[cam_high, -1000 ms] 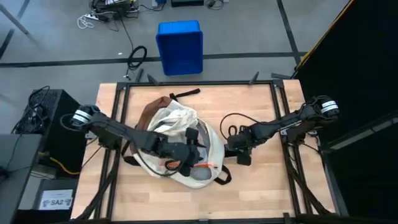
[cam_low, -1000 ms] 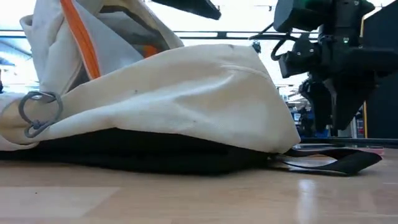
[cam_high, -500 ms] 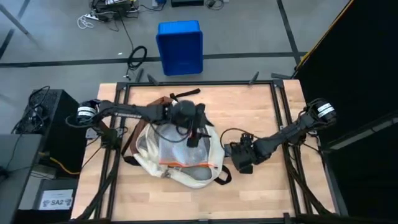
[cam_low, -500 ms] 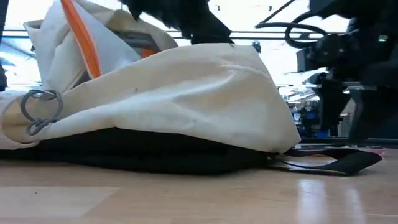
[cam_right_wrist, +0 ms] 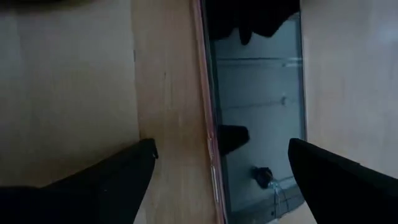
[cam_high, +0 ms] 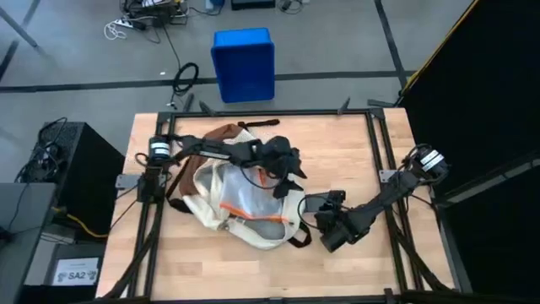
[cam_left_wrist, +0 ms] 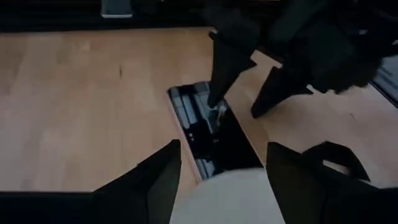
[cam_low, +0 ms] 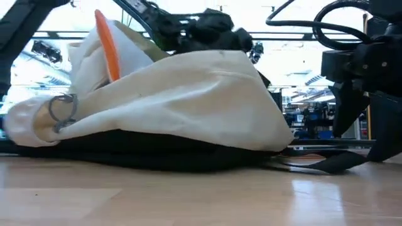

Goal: Unpack backpack
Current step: Put the pink cellphone into the white backpack

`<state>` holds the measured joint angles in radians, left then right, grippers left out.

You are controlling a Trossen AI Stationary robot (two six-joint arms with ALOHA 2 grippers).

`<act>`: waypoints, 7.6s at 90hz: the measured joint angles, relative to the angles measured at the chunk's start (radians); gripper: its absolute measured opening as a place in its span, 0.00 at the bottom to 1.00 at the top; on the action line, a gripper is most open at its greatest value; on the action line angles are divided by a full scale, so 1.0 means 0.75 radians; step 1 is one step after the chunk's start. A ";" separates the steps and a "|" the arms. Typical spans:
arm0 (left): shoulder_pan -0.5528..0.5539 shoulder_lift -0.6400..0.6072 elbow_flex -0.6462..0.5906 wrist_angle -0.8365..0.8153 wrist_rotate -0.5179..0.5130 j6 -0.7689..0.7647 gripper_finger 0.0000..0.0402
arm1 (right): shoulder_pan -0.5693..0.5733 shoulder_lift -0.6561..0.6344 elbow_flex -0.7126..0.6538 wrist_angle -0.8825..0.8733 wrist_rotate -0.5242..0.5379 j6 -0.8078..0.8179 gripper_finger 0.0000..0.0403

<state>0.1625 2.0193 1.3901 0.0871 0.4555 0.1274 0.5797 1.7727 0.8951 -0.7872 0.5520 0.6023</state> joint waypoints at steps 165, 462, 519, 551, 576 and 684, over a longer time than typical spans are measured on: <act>-0.034 -0.703 -0.478 -0.573 -0.426 0.024 0.15 | -0.287 -0.022 0.085 0.679 -0.639 -0.036 0.45; -0.697 -0.329 -0.277 -0.866 -1.391 -0.026 0.53 | -0.512 -0.358 -0.444 1.651 -1.044 0.369 0.28; -0.995 -0.205 -0.320 -0.038 -1.313 0.255 0.53 | -0.549 -0.357 -0.446 1.303 -0.813 0.217 0.35; -0.917 0.101 -0.127 -0.192 -1.363 0.244 0.53 | -0.546 -0.357 -0.446 1.312 -0.819 0.186 0.39; -0.892 0.121 -0.105 -0.318 -1.484 0.136 0.53 | -0.546 -0.302 -0.406 1.383 -0.838 -0.011 0.37; -0.847 0.125 -0.116 -0.326 -1.660 0.101 0.53 | -0.562 0.171 0.176 1.056 -1.624 0.033 0.32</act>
<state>-0.4727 2.1132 1.3029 -0.1577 -0.7898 0.2033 0.1581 1.9006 1.0271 0.0048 -0.6664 0.6271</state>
